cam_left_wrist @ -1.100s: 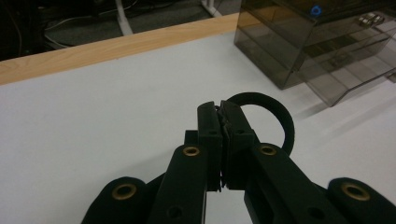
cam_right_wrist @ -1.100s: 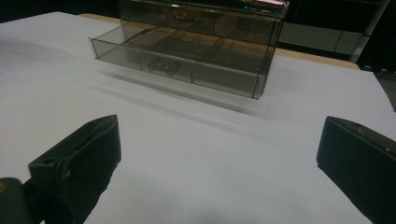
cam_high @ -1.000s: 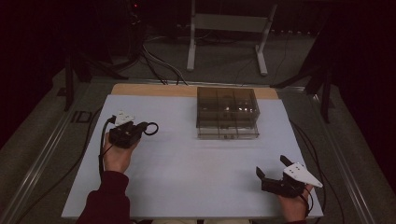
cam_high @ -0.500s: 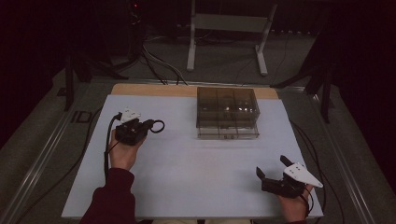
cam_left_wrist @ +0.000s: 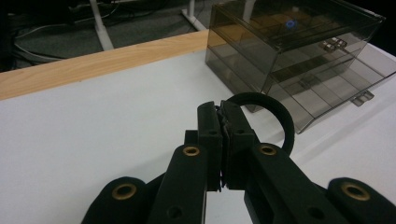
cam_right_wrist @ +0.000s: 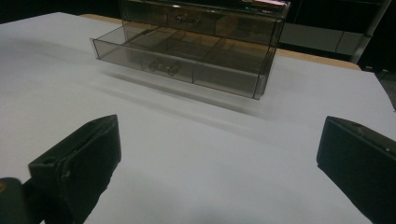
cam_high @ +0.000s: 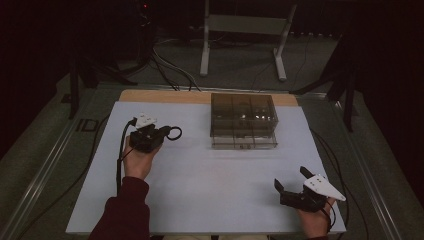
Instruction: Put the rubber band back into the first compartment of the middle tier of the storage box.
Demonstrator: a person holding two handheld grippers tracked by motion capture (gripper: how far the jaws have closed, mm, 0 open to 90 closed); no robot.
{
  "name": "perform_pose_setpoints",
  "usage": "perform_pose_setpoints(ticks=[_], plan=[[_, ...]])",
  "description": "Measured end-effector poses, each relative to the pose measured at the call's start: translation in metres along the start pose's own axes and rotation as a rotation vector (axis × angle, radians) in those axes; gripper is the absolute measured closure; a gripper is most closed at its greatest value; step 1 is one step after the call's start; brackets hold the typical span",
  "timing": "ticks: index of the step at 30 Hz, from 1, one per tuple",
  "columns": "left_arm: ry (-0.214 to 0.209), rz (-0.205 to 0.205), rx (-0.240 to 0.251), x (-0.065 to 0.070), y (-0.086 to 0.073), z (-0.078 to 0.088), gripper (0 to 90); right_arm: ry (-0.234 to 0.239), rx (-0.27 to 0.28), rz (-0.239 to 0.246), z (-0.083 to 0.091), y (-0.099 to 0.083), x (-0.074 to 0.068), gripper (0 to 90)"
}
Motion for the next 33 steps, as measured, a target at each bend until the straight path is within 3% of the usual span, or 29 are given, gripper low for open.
perform_pose_setpoints(ticks=[33], plan=[[-0.027, -0.009, 0.01, 0.008, 0.012, -0.021, 89.2, 0.004, -0.001, 0.002, -0.001, 0.0, -0.001, 0.2]])
Point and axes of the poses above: each handheld gripper's, and its own axes: z roughly backward along the jaws, y roughly out of its top, x roughly to its right, the point moved 4 cm from there along -z, roughly forward along the jaws, and after that the axes turned 12 degrees about -y, right-handed, at the moved point
